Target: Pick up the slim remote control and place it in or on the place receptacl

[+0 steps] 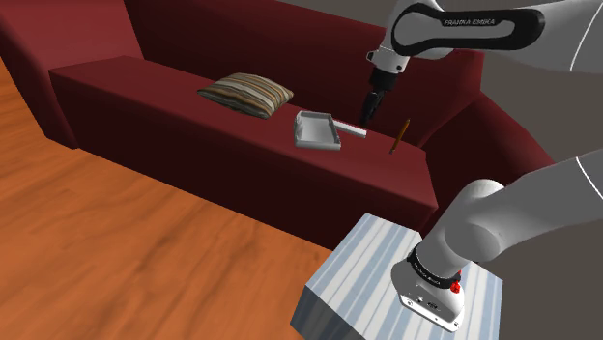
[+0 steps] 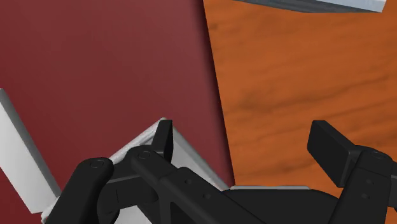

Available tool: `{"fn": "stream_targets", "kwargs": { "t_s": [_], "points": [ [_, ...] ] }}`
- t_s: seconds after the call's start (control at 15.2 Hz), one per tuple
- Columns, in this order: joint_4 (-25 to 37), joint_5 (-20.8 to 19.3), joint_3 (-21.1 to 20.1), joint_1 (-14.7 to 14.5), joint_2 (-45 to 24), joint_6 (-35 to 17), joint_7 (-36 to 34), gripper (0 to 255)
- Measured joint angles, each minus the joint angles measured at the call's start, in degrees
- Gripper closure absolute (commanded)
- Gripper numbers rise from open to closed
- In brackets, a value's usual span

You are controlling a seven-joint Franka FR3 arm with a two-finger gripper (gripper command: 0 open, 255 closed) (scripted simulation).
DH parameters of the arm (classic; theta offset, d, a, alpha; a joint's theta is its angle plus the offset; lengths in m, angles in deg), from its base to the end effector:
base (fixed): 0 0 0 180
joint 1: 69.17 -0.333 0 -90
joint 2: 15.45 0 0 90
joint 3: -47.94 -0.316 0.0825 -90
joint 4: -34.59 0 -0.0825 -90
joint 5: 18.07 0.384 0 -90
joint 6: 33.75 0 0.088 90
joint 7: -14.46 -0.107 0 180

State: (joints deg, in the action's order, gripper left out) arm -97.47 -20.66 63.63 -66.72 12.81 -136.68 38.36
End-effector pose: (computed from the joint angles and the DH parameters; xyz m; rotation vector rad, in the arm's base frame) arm 0.3807 -0.1412 0.5223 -3.0439 -0.2204 -0.0012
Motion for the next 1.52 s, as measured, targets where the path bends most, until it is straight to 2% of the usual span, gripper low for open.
{"fn": "stream_targets", "kwargs": {
  "t_s": [0.4,0.73,1.06,1.52],
  "points": [
    [4.49,0.22,5.32,0.49,-10.93,-6.06,7.29,0],
    [10.64,2.85,9.03,1.01,-21.51,-9.83,13.88,0],
    [18.48,7.37,11.36,2.65,-32.77,-12.02,20.68,0],
    [33.03,14.33,11.49,7.8,-49.21,-11.95,28.66,0]
  ]
}}
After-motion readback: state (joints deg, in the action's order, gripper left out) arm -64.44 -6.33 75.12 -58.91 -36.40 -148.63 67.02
